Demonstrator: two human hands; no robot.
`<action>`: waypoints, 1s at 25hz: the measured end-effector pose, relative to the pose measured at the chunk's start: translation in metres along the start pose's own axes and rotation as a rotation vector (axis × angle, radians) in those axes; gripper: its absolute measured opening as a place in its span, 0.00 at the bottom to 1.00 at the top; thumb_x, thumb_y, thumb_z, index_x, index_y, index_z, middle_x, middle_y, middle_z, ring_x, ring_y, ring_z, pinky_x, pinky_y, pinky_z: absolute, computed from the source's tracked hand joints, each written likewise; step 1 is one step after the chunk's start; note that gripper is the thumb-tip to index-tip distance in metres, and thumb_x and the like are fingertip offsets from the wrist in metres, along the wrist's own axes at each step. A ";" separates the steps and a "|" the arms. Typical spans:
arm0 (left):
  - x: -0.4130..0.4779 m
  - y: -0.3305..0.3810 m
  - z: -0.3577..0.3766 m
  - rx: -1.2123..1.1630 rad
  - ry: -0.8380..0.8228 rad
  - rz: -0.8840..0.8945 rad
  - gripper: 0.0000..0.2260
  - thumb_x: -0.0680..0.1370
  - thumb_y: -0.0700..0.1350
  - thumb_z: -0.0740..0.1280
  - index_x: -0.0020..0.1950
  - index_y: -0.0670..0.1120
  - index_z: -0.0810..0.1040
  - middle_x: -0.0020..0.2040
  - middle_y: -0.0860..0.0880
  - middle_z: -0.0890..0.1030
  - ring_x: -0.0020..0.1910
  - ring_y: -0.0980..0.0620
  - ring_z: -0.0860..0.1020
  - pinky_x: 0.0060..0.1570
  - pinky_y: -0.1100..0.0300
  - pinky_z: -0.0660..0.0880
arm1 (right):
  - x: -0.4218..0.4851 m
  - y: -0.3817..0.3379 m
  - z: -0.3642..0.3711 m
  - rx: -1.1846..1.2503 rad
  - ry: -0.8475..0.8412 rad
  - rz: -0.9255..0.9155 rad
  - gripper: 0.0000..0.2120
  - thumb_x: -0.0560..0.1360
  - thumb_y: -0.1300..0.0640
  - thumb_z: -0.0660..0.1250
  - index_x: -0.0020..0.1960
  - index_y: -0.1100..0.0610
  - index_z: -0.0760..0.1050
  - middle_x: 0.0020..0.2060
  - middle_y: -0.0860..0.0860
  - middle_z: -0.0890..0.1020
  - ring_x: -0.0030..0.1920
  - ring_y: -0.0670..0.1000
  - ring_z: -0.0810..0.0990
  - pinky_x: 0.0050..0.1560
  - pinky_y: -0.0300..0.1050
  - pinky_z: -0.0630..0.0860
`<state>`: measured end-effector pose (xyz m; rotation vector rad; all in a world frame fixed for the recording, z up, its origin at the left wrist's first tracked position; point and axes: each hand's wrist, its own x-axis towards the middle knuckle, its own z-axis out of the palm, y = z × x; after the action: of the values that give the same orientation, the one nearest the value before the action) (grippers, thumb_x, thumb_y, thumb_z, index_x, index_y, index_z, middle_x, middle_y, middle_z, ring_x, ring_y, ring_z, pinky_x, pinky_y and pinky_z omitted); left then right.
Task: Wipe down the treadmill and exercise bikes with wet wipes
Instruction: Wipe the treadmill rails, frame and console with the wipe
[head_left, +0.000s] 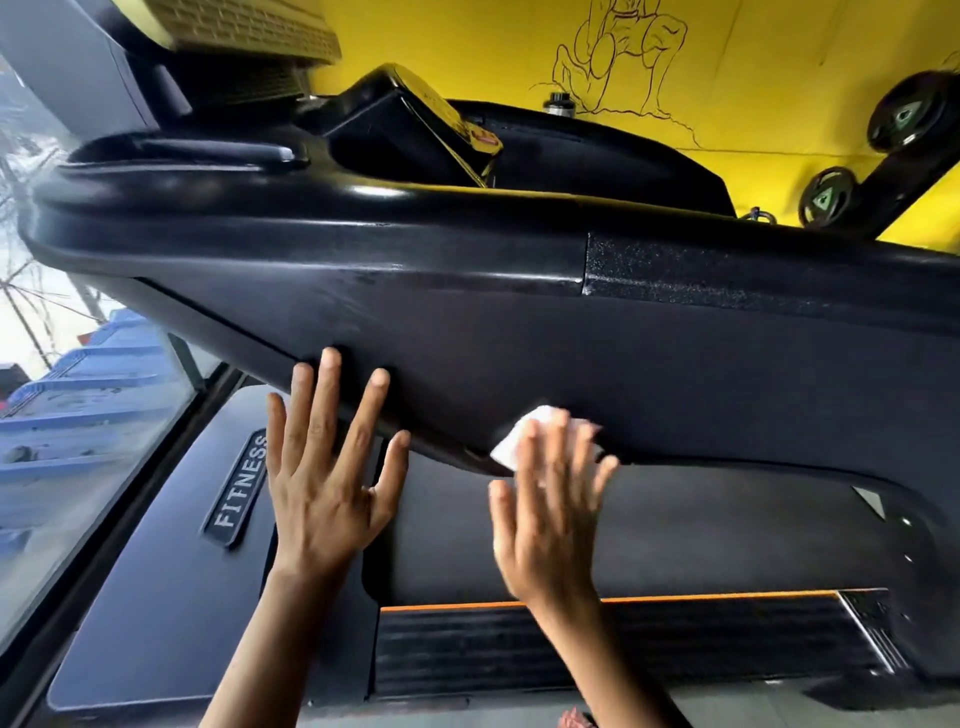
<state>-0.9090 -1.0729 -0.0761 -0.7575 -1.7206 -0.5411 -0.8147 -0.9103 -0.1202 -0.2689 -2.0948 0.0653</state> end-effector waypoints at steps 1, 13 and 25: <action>0.000 -0.001 -0.001 0.000 0.002 -0.012 0.23 0.80 0.49 0.63 0.74 0.50 0.62 0.79 0.49 0.50 0.78 0.48 0.52 0.75 0.50 0.50 | 0.004 -0.015 0.001 0.023 -0.030 -0.104 0.24 0.83 0.47 0.46 0.77 0.51 0.49 0.78 0.50 0.47 0.77 0.55 0.47 0.73 0.56 0.45; 0.011 -0.046 -0.026 0.053 0.025 -0.160 0.27 0.79 0.51 0.62 0.75 0.45 0.59 0.74 0.38 0.60 0.77 0.47 0.53 0.75 0.47 0.52 | 0.059 -0.091 0.001 0.090 -0.005 -0.267 0.27 0.81 0.45 0.47 0.78 0.51 0.50 0.77 0.46 0.47 0.77 0.49 0.44 0.74 0.55 0.38; 0.049 -0.125 -0.041 -0.037 0.050 0.012 0.29 0.81 0.54 0.59 0.79 0.50 0.51 0.79 0.46 0.51 0.78 0.49 0.51 0.75 0.47 0.52 | 0.099 -0.143 0.018 0.068 0.211 -0.112 0.23 0.83 0.49 0.45 0.76 0.52 0.55 0.77 0.50 0.53 0.77 0.49 0.45 0.75 0.55 0.44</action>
<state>-0.9806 -1.1769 -0.0147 -0.7738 -1.6627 -0.5806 -0.9018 -1.0269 -0.0234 -0.1123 -1.8904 0.0392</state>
